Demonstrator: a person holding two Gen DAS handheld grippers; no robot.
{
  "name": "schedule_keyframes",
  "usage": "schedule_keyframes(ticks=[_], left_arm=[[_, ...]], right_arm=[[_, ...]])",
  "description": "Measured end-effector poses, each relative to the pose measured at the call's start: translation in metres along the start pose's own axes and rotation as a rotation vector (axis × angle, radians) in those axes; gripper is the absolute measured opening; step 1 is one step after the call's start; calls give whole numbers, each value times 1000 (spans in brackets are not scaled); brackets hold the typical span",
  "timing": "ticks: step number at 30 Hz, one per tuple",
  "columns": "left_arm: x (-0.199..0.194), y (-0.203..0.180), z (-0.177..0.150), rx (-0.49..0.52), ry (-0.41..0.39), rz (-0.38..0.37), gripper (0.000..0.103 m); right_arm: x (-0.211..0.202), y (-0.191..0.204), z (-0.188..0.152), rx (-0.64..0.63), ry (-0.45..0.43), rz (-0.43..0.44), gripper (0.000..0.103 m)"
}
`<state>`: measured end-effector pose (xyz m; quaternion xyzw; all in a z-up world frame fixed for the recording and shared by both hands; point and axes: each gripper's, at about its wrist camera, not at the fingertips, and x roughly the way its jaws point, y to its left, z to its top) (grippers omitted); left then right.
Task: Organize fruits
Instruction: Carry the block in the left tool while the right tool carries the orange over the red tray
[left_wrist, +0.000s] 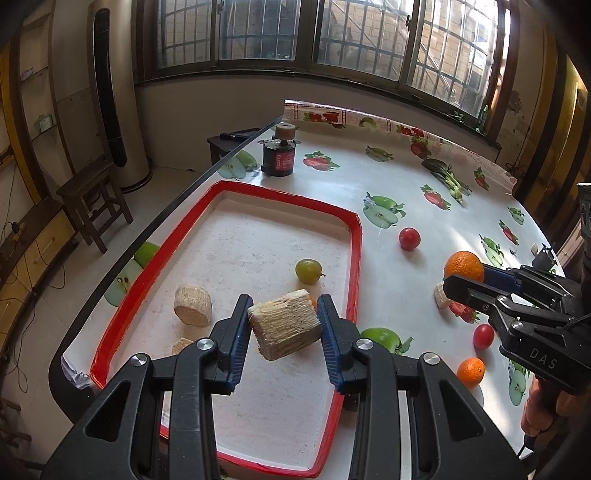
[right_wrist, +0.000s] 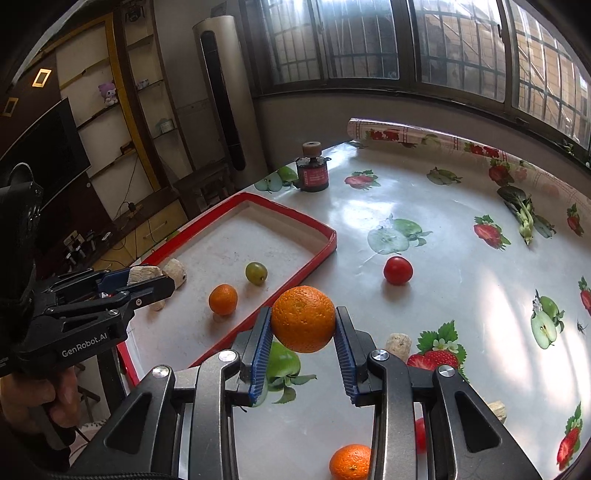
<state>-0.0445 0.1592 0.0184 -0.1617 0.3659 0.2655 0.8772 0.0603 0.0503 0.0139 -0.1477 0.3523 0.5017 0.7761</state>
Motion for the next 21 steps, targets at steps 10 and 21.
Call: schedule_keyframes(ticks=[10, 21], left_arm=[[31, 47, 31, -84, 31, 11, 33], [84, 60, 53, -92, 110, 28, 33]], right_arm=[[51, 23, 38, -16, 34, 67, 33], [125, 29, 68, -20, 115, 73, 33]])
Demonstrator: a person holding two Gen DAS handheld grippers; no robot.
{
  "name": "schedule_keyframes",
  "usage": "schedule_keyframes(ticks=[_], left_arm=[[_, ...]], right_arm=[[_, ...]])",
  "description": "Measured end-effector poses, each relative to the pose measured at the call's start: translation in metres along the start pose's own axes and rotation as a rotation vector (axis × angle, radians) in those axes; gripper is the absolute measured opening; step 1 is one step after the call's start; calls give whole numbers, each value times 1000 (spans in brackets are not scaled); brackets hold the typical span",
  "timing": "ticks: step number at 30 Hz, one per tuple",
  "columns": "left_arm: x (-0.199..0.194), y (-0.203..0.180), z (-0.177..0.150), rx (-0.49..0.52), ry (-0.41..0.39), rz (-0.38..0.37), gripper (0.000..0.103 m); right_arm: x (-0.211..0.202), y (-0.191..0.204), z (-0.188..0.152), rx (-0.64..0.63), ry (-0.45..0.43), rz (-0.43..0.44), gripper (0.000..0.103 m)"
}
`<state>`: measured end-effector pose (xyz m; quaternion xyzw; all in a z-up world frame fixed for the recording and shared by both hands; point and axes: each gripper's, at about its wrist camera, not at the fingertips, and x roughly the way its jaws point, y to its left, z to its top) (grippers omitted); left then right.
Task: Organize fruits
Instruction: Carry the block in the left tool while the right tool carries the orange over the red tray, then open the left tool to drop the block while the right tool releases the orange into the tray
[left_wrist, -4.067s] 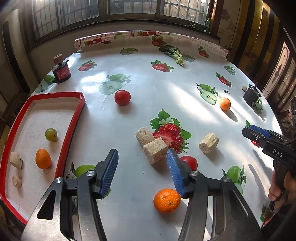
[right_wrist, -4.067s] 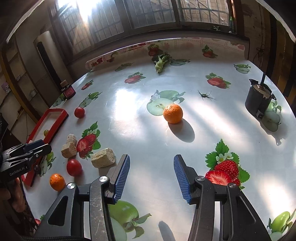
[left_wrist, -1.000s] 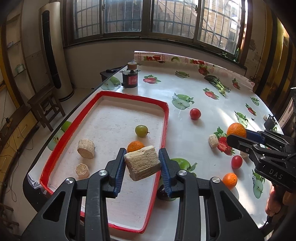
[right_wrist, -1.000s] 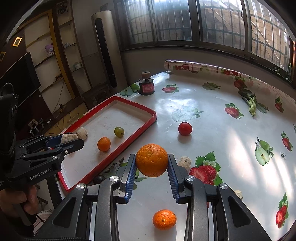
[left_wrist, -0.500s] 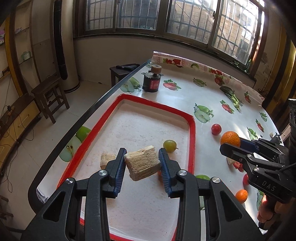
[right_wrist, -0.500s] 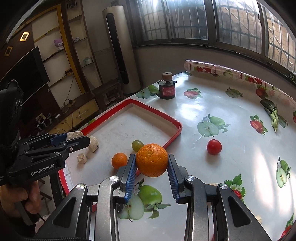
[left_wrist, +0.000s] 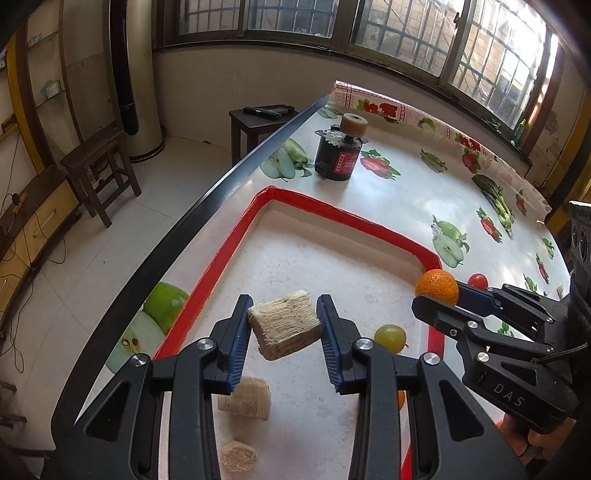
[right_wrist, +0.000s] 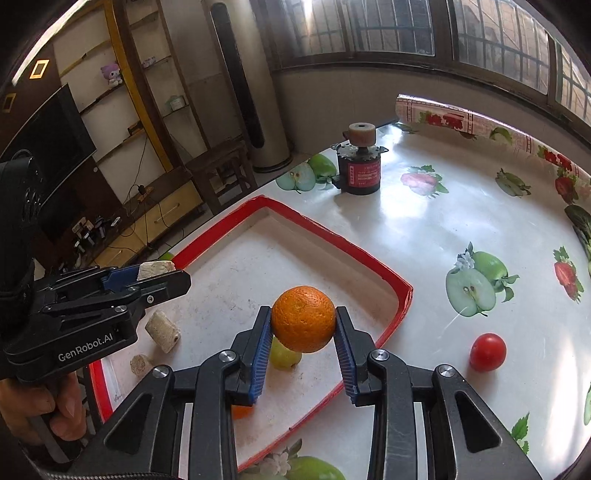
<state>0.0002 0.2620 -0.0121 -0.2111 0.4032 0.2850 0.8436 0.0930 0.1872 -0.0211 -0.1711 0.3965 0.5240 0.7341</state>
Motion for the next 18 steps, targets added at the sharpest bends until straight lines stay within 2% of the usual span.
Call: schedule_keyframes(ticks=[11, 18], left_arm=[[51, -4, -2, 11, 113, 43, 33], [44, -1, -3, -5, 97, 79, 34]], right_arm=[[45, -11, 0, -5, 78, -14, 34], [50, -8, -4, -38, 92, -34, 40]])
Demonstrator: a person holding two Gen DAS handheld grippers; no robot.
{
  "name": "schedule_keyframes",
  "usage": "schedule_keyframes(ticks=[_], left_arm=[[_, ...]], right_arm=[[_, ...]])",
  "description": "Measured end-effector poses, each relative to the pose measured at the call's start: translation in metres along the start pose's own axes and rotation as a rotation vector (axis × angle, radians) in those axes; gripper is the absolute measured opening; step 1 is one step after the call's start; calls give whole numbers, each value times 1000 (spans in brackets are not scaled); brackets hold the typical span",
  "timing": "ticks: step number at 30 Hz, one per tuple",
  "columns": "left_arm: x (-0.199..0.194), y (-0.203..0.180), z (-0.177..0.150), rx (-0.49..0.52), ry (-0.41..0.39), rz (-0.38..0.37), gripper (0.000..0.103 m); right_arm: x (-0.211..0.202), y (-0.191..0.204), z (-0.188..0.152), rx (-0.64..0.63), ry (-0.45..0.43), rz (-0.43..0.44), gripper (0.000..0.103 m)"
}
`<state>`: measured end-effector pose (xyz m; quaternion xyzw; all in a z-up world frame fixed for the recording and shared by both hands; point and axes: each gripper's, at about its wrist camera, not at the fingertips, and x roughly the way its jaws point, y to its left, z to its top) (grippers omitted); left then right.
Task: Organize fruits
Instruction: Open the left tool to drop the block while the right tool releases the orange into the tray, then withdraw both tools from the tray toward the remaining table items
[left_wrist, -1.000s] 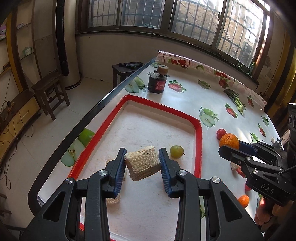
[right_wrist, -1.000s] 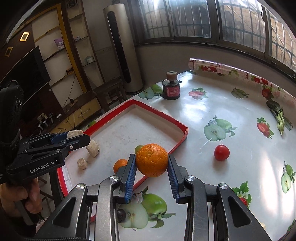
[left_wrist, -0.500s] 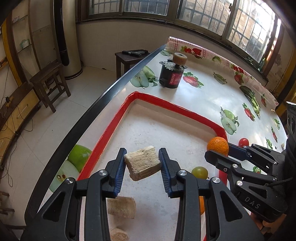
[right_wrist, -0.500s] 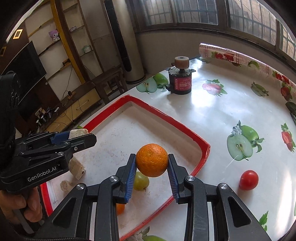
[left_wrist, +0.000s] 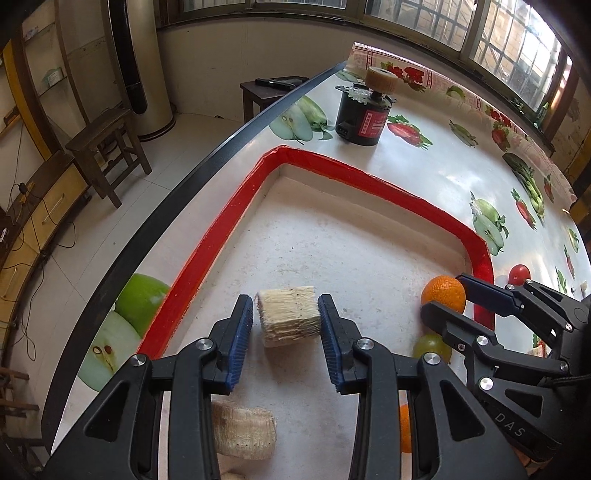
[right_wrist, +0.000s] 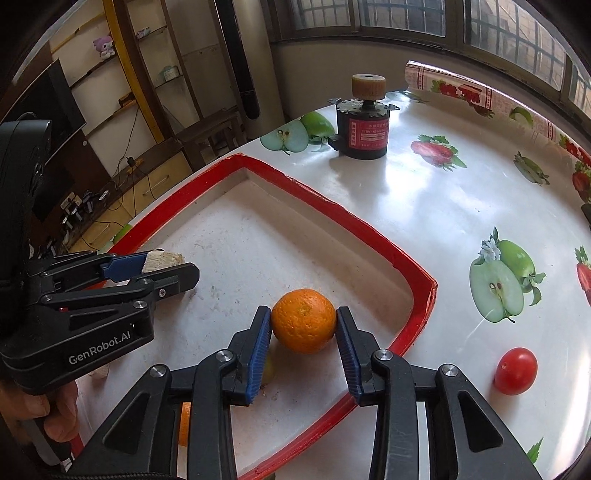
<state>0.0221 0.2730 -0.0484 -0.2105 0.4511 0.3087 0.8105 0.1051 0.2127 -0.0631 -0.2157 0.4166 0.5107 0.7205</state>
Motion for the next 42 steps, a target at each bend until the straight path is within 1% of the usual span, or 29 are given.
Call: schedule_keyframes(ticks=[1, 2, 4, 11, 16, 19, 28, 40, 42], left_arm=[[-2, 1, 0, -5, -2, 0, 37], [-5, 2, -1, -13, -5, -1, 44], [-11, 3, -2, -24, -18, -3, 46], [-38, -5, -12, -17, -62, -28, 46], [-56, -18, -24, -2, -82, -63, 46], [-65, -28, -30, 12, -90, -82, 46], [-92, -62, -49, 61, -110, -144, 46], [-115, -110, -79, 142, -110, -219, 46], [-117, -119, -86, 160, -105, -232, 50]], right_arm=[[-3, 0, -1, -1, -6, -2, 44], [-7, 1, -1, -2, -15, 1, 48], [-14, 1, -2, 0, -28, 7, 53], [-55, -5, -12, 18, -89, 9, 53], [-94, -15, -33, 51, -144, 0, 53], [-113, -25, -49, 72, -158, -11, 53], [-157, -63, -99, 157, -178, -66, 53], [-200, -104, -159, 249, -191, -146, 53], [-205, -110, -168, 263, -192, -156, 53]])
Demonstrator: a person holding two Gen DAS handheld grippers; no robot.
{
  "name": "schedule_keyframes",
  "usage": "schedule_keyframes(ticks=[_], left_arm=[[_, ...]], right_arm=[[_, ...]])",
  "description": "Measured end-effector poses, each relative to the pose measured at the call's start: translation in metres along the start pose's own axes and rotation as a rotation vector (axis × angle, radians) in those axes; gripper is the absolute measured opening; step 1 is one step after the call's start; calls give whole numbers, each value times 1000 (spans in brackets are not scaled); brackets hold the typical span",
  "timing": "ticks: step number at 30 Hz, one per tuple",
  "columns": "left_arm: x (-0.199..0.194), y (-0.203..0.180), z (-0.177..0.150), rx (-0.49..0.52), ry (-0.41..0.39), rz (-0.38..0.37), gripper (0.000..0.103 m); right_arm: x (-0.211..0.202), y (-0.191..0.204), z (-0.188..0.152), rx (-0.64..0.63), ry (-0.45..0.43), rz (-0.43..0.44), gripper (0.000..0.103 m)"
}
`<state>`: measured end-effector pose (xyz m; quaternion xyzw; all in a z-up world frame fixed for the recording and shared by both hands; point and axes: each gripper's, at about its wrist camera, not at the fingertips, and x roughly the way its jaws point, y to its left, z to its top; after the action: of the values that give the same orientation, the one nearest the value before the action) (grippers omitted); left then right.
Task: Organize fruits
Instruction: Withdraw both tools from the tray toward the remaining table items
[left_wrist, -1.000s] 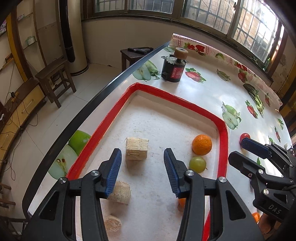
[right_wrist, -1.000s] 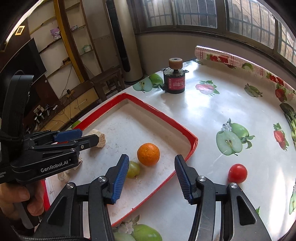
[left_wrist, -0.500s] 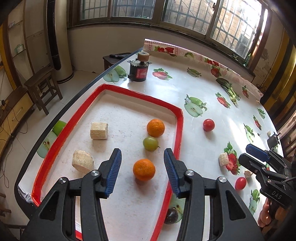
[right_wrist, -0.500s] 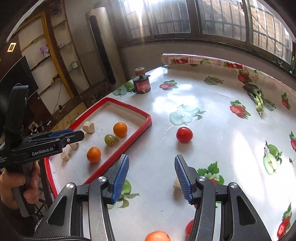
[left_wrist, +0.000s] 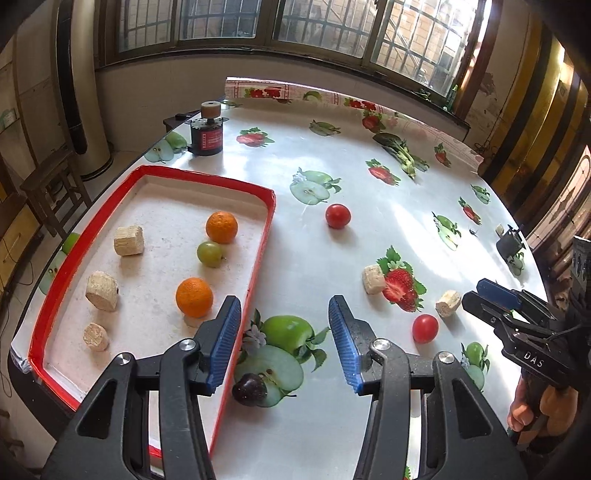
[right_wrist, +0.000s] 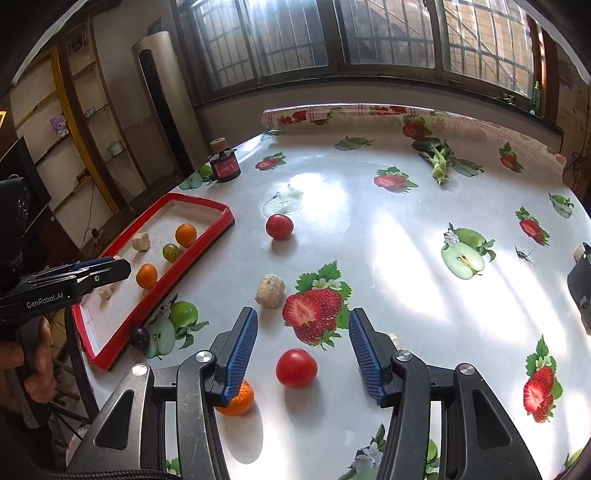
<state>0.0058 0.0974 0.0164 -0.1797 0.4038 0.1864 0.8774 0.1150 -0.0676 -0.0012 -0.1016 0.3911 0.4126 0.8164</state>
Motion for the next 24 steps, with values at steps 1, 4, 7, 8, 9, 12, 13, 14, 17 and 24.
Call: schedule_keyframes(ticks=[1, 4, 7, 8, 9, 12, 13, 14, 17, 24], left_arm=[[0, -5, -3, 8, 3, -5, 51], [1, -21, -12, 36, 16, -26, 51], [2, -35, -21, 58, 34, -46, 51], [3, -40, -25, 65, 41, -53, 51], [4, -44, -28, 71, 47, -60, 52], [10, -57, -38, 88, 74, -79, 52], [12, -61, -40, 94, 83, -83, 51], [13, -65, -42, 101, 90, -87, 51], [16, -74, -48, 113, 104, -102, 51], [24, -95, -59, 162, 136, -128, 51]], right_arm=[[-3, -4, -3, 7, -2, -4, 53], [-10, -17, -12, 29, -5, -20, 53], [-14, -26, -20, 46, -5, -29, 53], [-16, -29, -24, 51, -5, -33, 53], [-17, -32, -27, 56, -3, -35, 53], [-18, -38, -35, 70, 4, -39, 53], [-18, -40, -38, 73, 7, -40, 53], [-17, -41, -40, 75, 12, -41, 53], [-14, -45, -46, 77, 22, -48, 53], [-3, -56, -48, 89, 40, -61, 53]])
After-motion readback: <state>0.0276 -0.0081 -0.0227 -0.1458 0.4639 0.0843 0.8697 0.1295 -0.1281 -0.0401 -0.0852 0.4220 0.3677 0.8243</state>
